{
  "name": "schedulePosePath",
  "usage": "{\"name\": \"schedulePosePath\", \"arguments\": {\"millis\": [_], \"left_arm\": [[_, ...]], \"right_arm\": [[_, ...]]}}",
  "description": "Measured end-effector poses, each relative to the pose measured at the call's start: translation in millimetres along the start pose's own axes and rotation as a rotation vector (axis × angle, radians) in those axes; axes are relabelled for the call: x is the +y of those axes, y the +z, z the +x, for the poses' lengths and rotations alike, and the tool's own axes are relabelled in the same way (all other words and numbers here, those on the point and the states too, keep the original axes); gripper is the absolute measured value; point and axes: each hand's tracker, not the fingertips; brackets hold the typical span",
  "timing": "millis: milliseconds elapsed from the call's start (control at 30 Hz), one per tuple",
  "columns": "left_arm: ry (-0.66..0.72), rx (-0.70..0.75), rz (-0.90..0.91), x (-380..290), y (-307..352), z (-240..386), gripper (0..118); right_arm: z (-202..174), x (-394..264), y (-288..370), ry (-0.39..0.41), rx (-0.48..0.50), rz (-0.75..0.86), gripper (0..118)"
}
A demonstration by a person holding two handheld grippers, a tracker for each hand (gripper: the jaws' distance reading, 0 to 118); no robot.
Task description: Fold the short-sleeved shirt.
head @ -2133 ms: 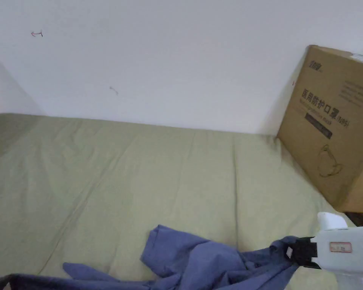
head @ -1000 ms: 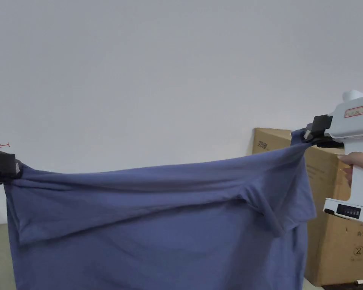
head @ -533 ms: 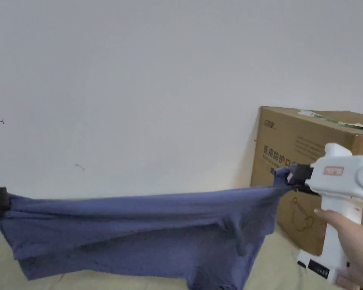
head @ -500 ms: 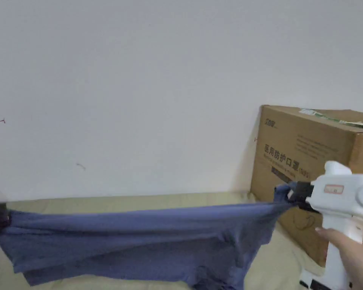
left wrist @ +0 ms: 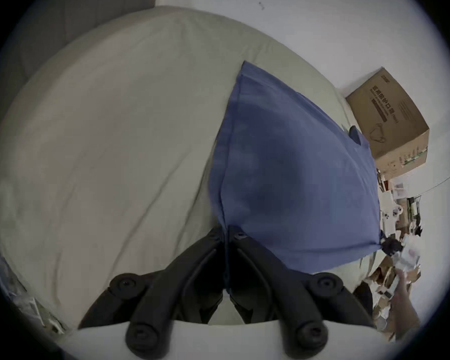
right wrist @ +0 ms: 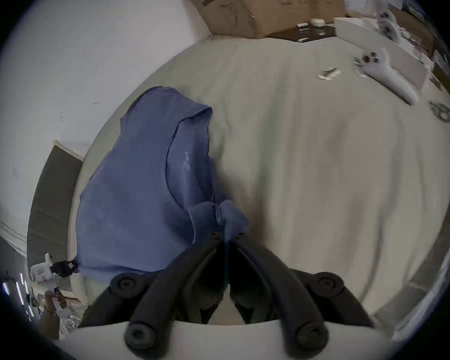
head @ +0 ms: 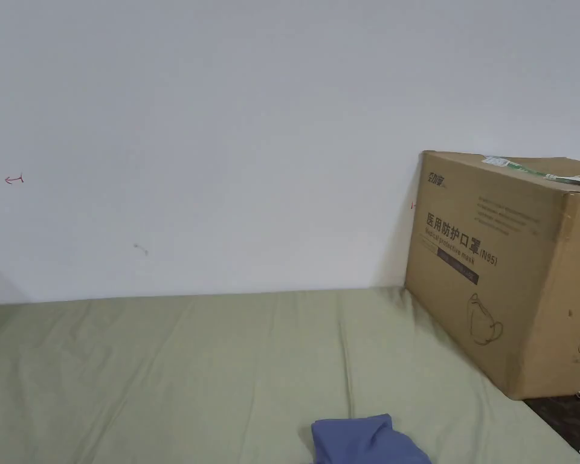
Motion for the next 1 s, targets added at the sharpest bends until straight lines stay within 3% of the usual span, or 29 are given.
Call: {"name": "schedulePosePath", "arguments": {"millis": [100,267,300,333,367,400,467,533,700,733,767,800,833,867,933,1000], "left_arm": [[-0.073,0.020,-0.012,-19,13,7,1],[-0.056,0.000,0.029,-28,37,20,3],[-0.040,0.010,0.072,-30,44,22,15],[-0.029,0.002,0.114,-30,53,24,54],[-0.023,-0.032,0.155,-33,68,33,80],[-0.020,-0.049,0.182,-33,78,37,89],[-0.021,-0.100,0.234,-33,100,48,91],[-0.052,-0.109,0.304,-32,119,56,98],[-0.181,-0.107,0.446,-36,150,101,97],[-0.206,-0.120,0.453,-35,153,107,92],[-0.233,-0.139,0.465,-33,150,112,79],[-0.251,-0.148,0.475,-32,150,118,54],[-0.259,-0.137,0.475,-30,146,125,11],[-0.268,-0.131,0.478,-27,142,131,0],[-0.299,-0.149,0.451,-10,129,137,0],[-0.319,-0.146,0.418,16,113,141,0]], "right_arm": [[3,-17,20,0.014,-0.018,-0.007,0],[-2,-27,26,-0.007,-0.042,0.017,1],[-7,-27,31,-0.021,-0.054,0.051,8],[-13,-28,37,-0.035,-0.074,0.087,42],[-20,-28,47,-0.043,-0.071,0.125,77],[-19,-24,52,-0.052,-0.054,0.158,96],[-36,-20,70,-0.030,-0.008,0.203,100],[-61,-18,90,0.035,0.015,0.255,100],[-114,-28,116,0.221,0.021,0.385,99],[-122,-29,119,0.247,0.053,0.418,90],[-132,-29,120,0.273,0.086,0.440,72],[-143,-28,123,0.288,0.113,0.447,40],[-153,-25,120,0.301,0.140,0.438,0],[-158,-24,118,0.285,0.161,0.441,0],[-164,-15,105,0.266,0.251,0.392,0],[-173,-7,91,0.260,0.229,0.386,0]]}}
